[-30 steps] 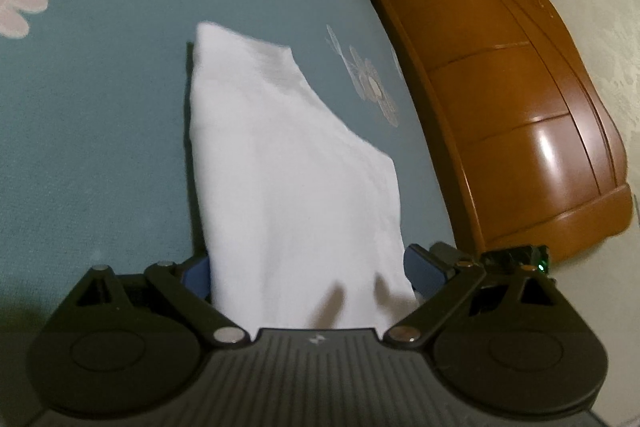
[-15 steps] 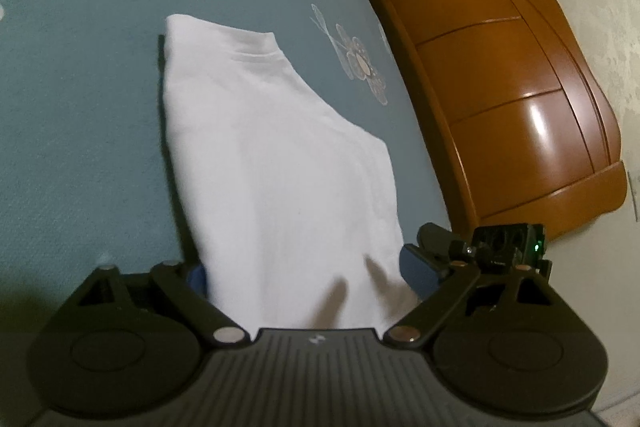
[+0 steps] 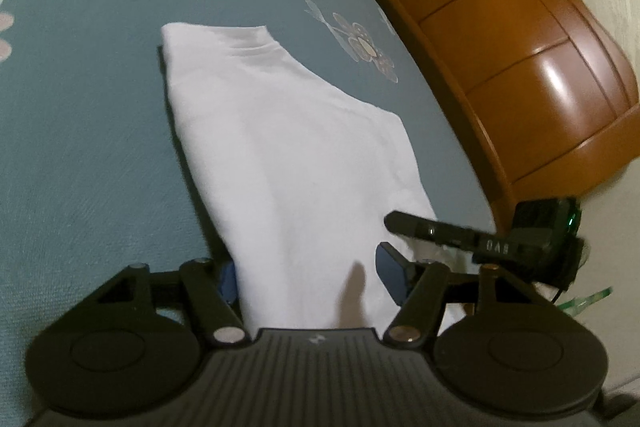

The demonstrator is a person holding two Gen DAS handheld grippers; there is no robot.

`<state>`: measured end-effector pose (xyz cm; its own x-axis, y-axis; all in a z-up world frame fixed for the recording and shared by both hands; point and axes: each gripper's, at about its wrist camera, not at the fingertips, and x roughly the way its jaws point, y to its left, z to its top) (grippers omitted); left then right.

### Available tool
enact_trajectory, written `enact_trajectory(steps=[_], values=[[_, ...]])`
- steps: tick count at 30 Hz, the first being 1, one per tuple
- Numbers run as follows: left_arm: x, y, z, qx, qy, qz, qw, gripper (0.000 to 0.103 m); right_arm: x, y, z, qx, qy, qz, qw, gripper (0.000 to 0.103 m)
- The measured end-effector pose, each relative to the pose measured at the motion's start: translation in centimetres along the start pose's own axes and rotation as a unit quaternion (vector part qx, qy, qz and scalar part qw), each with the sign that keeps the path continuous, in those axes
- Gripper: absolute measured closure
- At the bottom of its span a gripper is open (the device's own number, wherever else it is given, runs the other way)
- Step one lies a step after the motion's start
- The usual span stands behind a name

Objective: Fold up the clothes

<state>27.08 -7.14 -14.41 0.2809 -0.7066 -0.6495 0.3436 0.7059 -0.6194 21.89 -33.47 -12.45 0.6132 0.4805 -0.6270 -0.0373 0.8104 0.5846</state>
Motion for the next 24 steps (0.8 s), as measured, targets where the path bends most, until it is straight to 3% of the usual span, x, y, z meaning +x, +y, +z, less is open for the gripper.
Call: enact_trajectory(steps=[2, 5, 13, 17, 24], values=[[-0.1, -0.6, -0.2, 0.014, -0.001, 0.017, 0.9998, 0.038, 0.1, 0.5, -0.1, -0.005, -0.002, -0.015, 1.0, 0.07], [-0.2, -1.4, -0.4, 0.036, -0.001, 0.042, 0.9984, 0.049, 0.3, 1.6, -0.4, -0.031, -0.006, -0.045, 0.998, 0.071], [0.1, -3.3, -0.6, 0.071, -0.008, 0.108, 0.9916, 0.065, 0.0, 4.3, -0.8, -0.09, -0.021, -0.092, 0.991, 0.081], [-0.3, -4.3, -0.5, 0.08, -0.019, 0.118, 0.9896, 0.074, -0.9, 5.5, -0.8, -0.119, -0.036, -0.097, 0.987, 0.084], [1.1, -7.5, 1.1, 0.103, -0.028, 0.094, 0.9898, 0.082, -3.5, 5.3, 0.0, -0.126, -0.069, -0.095, 0.985, 0.085]])
